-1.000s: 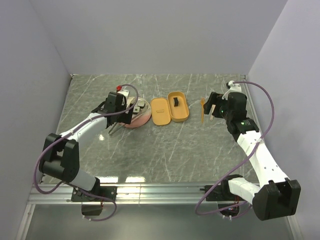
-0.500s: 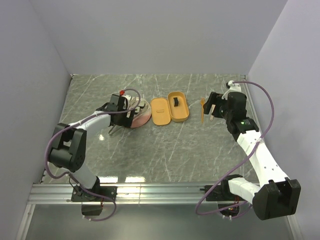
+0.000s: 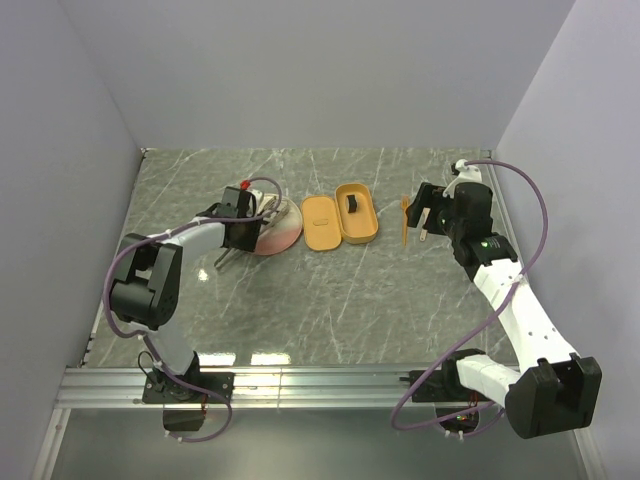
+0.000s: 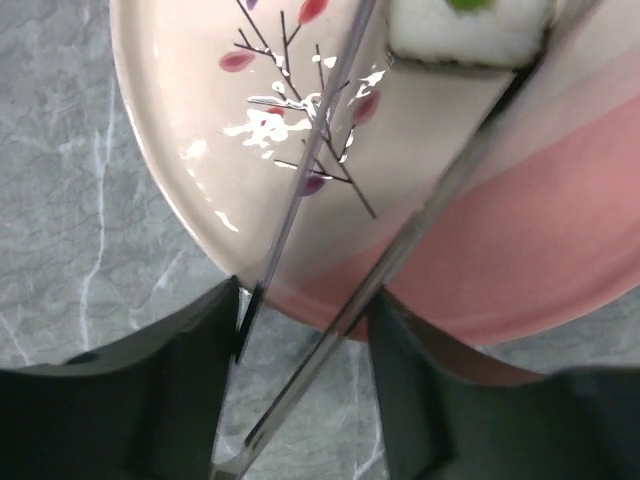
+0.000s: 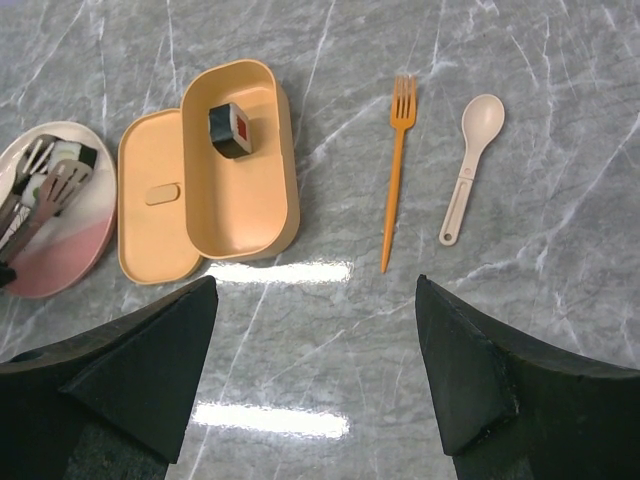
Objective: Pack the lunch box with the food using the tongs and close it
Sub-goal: Grab the clamp with the left arm, then pick up the food using the clamp, then place the food into the lunch box
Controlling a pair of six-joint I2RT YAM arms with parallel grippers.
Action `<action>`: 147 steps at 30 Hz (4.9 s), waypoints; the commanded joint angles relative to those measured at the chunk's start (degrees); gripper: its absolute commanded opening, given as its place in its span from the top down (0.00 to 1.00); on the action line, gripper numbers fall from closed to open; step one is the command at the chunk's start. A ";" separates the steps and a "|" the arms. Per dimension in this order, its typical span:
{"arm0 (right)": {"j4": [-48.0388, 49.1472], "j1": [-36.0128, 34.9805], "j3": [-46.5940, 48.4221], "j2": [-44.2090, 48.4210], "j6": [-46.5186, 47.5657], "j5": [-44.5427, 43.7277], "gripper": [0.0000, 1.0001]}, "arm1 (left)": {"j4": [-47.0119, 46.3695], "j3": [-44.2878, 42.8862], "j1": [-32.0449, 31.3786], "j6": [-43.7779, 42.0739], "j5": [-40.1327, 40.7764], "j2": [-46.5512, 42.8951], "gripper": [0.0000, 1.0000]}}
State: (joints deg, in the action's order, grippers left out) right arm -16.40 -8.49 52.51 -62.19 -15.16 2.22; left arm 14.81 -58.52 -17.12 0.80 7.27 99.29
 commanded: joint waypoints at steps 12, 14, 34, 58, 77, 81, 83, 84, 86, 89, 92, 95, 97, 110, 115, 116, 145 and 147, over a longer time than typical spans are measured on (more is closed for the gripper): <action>1.20 -0.65 1.81 -0.21 -0.40 -0.46 0.14 | 5.14 -3.26 0.07 -0.18 -0.59 -6.91 0.55; 1.37 -0.65 1.72 -0.30 -0.49 -0.29 0.14 | 6.28 -4.23 0.07 -0.18 -0.24 -8.05 0.55; 2.34 -0.91 1.19 -1.00 -0.75 0.68 0.14 | 11.38 -9.85 -0.80 2.80 3.81 -16.93 0.55; 2.96 -1.53 1.80 -2.41 -0.58 1.39 0.15 | 14.55 -15.48 -3.88 4.04 8.90 -11.31 0.49; 2.96 -1.53 2.77 -3.81 -0.31 1.74 0.15 | 16.04 -18.73 -4.23 3.95 9.08 -4.63 0.48; 2.96 -1.44 2.77 -3.90 -0.31 1.82 0.15 | 16.13 -18.73 -4.23 3.95 8.73 -3.84 0.48; 2.96 -1.53 2.77 -4.16 -0.31 1.91 0.15 | 16.04 -18.91 -4.23 4.04 8.64 -3.40 0.48; 3.04 -1.44 2.77 -4.16 -0.31 1.91 0.15 | 16.04 -19.00 -4.23 4.04 8.55 -3.31 0.48; 2.96 -1.44 2.77 -4.16 -0.31 1.91 0.15 | 16.04 -19.26 -4.23 4.04 8.29 -2.87 0.49; 2.96 -1.44 2.86 -4.25 -0.22 1.91 0.15 | 16.39 -19.87 -4.23 3.86 8.11 -2.34 0.49; 2.96 -1.53 2.95 -4.43 -0.14 1.91 0.15 | 16.74 -20.40 -4.32 3.60 8.38 -2.08 0.50; 2.96 -1.53 3.04 -4.60 -0.22 2.09 0.15 | 17.71 -20.84 -4.41 3.16 9.08 -1.73 0.50; 3.13 -1.53 2.95 -4.78 -0.22 2.26 0.15 | 18.15 -21.46 -4.58 2.90 10.04 -1.46 0.50; 3.22 -1.53 2.51 -4.87 -0.66 2.88 0.15 | 21.84 -23.13 -6.60 -0.09 15.75 -0.06 0.51; 3.40 -1.44 2.16 -4.69 -0.75 3.14 0.15 | 22.28 -23.30 -7.57 -2.20 17.69 0.65 0.51; 3.31 -1.53 2.16 -4.69 -0.75 3.06 0.15 | 22.28 -23.22 -7.75 -2.38 17.78 0.73 0.51; 3.92 -1.35 3.29 -4.16 -2.68 0.68 0.15 | 24.30 -39.90 -17.58 -1.15 19.02 3.98 0.75; 3.92 -1.35 4.35 -4.43 -3.03 0.25 0.15 | 24.48 -42.45 -20.12 1.92 17.35 5.30 0.74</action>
State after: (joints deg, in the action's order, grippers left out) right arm -15.05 -9.52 52.73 -66.94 -16.97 3.88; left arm 39.83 -96.01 -33.89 -0.51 27.00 103.28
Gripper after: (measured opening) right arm 0.852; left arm 0.331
